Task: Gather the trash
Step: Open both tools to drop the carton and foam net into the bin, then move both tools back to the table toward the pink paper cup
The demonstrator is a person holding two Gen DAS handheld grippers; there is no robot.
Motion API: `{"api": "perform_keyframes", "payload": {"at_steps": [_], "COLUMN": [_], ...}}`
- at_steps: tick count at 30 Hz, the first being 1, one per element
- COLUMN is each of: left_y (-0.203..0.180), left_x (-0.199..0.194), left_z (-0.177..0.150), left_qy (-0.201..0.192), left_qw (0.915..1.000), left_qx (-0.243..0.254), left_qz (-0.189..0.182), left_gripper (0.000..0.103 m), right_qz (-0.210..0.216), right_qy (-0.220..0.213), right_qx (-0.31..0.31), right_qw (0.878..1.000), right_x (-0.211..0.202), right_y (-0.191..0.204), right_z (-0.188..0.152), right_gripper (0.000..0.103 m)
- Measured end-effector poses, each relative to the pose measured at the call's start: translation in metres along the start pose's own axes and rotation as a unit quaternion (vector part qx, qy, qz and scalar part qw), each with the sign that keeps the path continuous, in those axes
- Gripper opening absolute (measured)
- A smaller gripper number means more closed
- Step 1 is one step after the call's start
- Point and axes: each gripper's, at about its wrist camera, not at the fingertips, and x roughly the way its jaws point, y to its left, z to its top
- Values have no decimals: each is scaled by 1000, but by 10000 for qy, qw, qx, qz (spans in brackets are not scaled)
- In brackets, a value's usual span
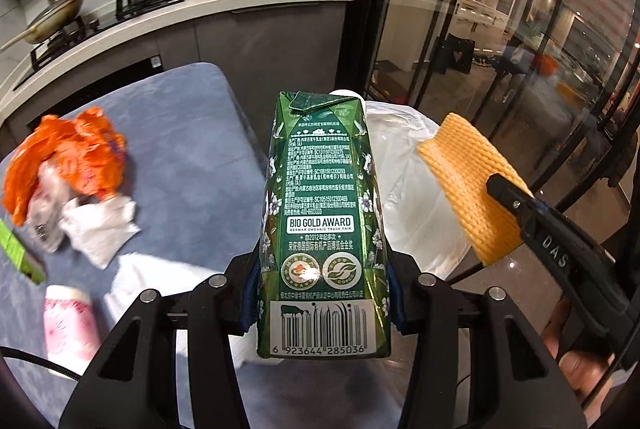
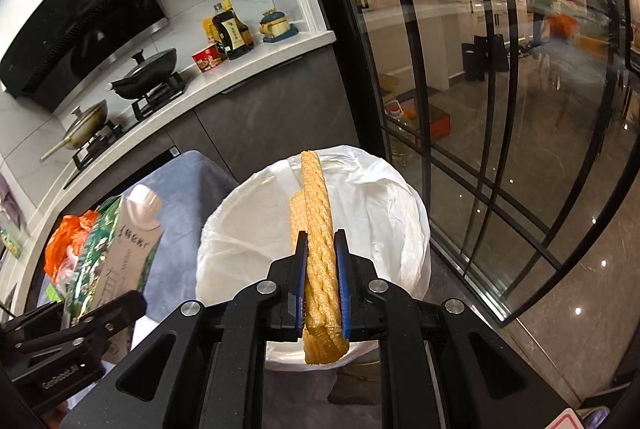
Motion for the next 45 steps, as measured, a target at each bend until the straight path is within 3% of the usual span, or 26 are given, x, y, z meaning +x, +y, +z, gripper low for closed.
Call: {"api": "perform_keyframes", "payload": {"at_steps": [13,17,19,29,45], "left_y": [-16,-18,-18,-4,65], "left_x": [35,36,35,14,-59], "left_z": [10,12,13,15,6], "left_qy": [178,168,130,-77,-581], "left_qw": [9998,9997,9998,10000,9937], "left_qx": [91,143,155,-15,-660], "left_qz": [-41,-69,-49,1,700], "left_gripper": [47,48,54,60,64], "right_qz": [-61,-107,-117,-40,574], "right_qy": [51,-16,-52,-223,-529], "right_qx": [-12,12,31,7,-428], "right_qw": [10000,9999,9999,9997,9960], "right_x": [21,20,18,-1,-50], "right_y": [0,1,1,8,72], "right_z": [1,2,2,9,9], "right_gripper": [13,29,34,34,43]}}
